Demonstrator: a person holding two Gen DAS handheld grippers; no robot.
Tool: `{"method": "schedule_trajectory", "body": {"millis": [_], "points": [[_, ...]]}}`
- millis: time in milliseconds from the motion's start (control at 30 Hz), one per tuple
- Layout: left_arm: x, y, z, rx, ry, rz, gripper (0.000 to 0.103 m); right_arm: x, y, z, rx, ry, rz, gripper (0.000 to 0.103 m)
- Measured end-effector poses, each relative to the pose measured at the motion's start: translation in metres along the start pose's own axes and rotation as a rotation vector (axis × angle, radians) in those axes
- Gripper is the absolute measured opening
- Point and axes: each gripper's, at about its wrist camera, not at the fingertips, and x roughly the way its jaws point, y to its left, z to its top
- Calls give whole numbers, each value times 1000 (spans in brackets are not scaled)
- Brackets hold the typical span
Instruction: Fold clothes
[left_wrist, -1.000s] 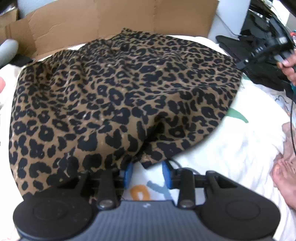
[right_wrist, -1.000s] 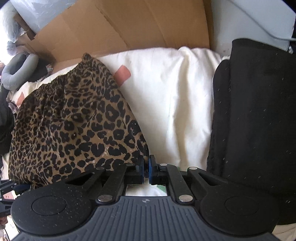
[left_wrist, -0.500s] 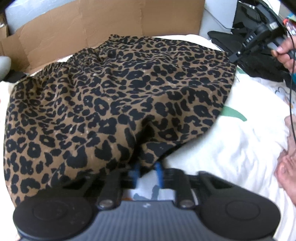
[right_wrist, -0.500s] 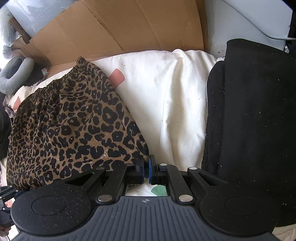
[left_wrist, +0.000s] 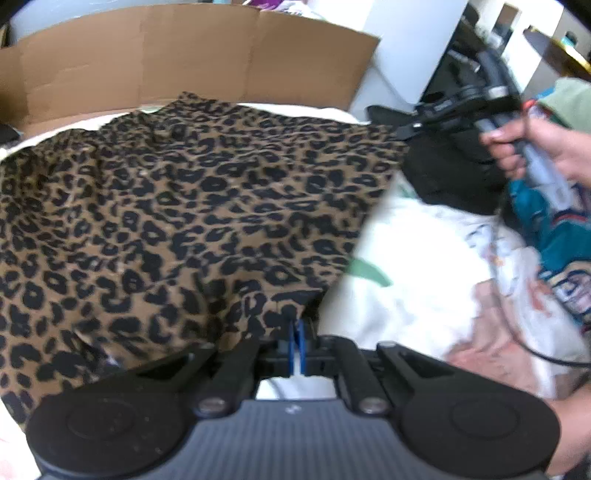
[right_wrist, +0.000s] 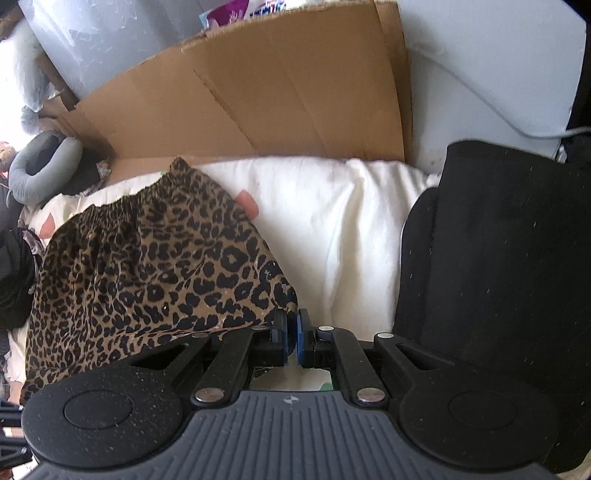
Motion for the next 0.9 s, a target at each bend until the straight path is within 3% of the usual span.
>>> {"method": "schedule_trajectory", "body": {"millis": [233, 567, 667, 733, 800, 900], "points": [[5, -5, -7, -29, 13, -87, 2, 8, -5, -3, 12, 23, -35, 2], [31, -1, -25, -24, 93, -58, 2, 35, -21, -24, 50, 119, -98, 5], [31, -2, -27, -19, 93, -49, 2, 33, -26, -28, 81, 104, -81, 12], [31, -2, -28, -2, 94, -43, 2, 29, -27, -28, 94, 82, -69, 23], [30, -4, -28, 16, 96, -39, 2, 26, -29, -27, 111, 48, -49, 42], [30, -6, -28, 24, 100, -39, 2, 33, -29, -25, 114, 58, -39, 45]]}}
